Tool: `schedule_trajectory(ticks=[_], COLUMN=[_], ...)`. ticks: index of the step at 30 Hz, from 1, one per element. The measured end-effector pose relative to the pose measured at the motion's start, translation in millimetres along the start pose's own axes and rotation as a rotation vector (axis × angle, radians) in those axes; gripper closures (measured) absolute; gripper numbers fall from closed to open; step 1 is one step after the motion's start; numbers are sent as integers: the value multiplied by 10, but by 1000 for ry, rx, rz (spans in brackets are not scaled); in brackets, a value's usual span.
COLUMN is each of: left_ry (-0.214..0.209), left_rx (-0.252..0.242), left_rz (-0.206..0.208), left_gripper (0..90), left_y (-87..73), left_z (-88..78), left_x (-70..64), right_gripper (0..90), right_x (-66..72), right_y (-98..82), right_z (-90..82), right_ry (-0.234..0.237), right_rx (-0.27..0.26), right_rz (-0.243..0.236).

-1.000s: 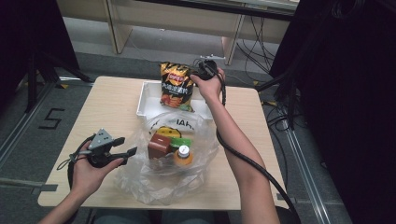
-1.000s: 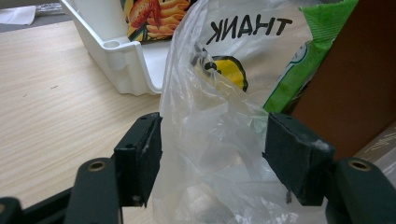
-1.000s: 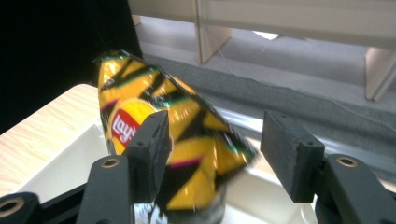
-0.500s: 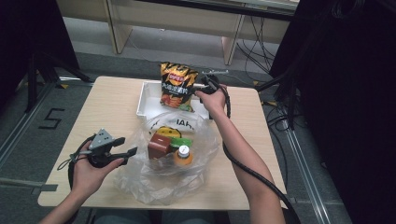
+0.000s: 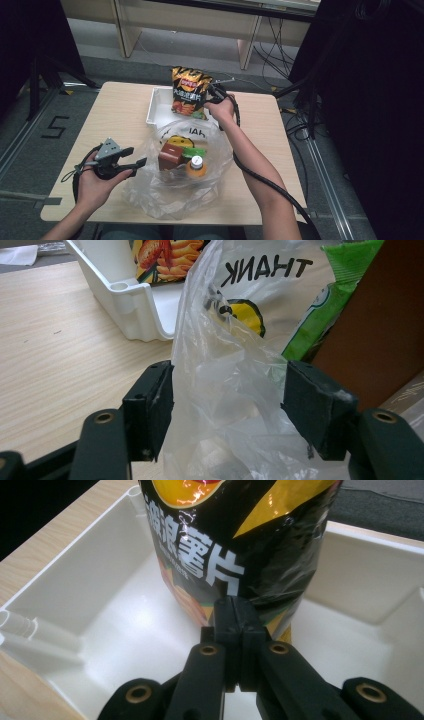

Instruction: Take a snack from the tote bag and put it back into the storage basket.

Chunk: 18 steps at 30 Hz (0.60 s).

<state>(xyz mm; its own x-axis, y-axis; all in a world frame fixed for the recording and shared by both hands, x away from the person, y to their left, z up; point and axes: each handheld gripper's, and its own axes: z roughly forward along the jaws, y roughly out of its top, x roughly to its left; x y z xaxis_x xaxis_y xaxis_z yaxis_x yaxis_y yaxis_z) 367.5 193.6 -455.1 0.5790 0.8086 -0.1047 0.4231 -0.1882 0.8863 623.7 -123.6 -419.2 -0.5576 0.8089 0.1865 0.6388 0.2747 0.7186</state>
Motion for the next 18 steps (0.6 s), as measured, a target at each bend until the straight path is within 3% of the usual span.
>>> schedule_trajectory(ticks=[9,18], left_ry=[-3,-7], left_rx=[2,0], left_rz=[4,3], left_gripper=[364,364], left_y=[0,-3], left_z=[4,6], left_x=[-5,0], right_gripper=[900,900], right_x=[28,42], right_y=[14,82], right_z=[91,142], right_ry=[-23,-82], right_rx=[19,-2], right_rz=[-29,-88])
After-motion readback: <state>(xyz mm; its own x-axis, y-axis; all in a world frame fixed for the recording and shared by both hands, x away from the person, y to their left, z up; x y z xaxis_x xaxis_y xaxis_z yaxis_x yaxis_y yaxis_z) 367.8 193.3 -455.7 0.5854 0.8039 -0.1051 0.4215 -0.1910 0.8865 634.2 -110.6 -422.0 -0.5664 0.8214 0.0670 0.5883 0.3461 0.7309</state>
